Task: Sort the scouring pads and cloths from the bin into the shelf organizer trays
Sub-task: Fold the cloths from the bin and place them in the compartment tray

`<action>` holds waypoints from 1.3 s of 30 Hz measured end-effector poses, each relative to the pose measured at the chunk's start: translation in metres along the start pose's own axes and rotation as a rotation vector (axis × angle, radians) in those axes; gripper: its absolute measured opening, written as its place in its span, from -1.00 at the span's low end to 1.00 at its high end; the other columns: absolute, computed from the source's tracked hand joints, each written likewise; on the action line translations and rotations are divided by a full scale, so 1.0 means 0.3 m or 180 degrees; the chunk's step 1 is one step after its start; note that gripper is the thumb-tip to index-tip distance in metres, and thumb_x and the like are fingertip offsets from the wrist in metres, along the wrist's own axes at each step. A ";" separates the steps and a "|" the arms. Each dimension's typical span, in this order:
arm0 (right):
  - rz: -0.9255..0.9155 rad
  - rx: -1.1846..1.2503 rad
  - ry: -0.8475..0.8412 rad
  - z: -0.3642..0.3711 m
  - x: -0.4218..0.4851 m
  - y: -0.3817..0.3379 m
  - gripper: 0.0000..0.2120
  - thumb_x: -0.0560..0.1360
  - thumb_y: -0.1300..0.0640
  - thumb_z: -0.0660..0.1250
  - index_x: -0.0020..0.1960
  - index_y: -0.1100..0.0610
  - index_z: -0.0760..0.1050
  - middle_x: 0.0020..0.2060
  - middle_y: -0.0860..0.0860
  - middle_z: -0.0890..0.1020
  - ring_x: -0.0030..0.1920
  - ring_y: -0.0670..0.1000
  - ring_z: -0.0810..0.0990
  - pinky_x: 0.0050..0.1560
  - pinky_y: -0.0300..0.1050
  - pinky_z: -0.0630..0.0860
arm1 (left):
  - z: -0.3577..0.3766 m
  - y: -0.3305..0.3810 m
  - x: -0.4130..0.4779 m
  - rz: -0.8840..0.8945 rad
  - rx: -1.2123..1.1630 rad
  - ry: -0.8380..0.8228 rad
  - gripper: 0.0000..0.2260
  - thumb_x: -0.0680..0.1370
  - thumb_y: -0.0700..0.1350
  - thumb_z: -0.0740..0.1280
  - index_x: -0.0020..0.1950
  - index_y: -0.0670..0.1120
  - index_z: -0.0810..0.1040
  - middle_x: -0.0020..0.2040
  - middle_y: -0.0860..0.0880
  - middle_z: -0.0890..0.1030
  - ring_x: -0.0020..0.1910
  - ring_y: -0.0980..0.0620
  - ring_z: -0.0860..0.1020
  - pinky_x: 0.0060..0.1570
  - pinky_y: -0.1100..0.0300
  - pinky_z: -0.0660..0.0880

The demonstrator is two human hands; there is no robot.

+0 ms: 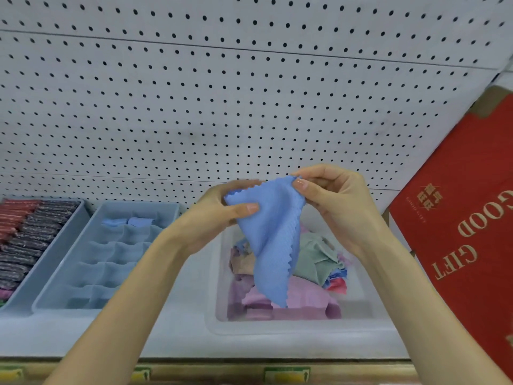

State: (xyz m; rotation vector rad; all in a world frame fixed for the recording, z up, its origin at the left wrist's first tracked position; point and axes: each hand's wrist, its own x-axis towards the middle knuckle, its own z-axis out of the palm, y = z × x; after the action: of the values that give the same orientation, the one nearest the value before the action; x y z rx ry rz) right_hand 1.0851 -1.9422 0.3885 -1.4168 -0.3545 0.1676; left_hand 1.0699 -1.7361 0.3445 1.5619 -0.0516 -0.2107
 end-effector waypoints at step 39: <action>0.0058 -0.0779 0.0319 -0.004 0.024 0.012 -0.91 0.35 0.36 0.48 -0.19 0.22 0.63 -0.31 0.00 0.71 -0.28 -0.08 0.66 -0.21 -0.29 0.56 | -0.011 0.166 -0.039 0.0170 0.1115 0.0772 -0.80 0.29 -0.27 0.58 -0.36 -0.05 0.61 -0.47 0.10 0.55 -0.46 0.18 0.45 -0.39 0.38 0.40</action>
State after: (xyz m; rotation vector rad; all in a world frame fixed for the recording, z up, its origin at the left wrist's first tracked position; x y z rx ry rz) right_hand 1.0927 -1.9404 0.3860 -1.6640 -0.2862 0.0691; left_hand 1.0639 -1.7312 0.3951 1.9223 0.0634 0.0342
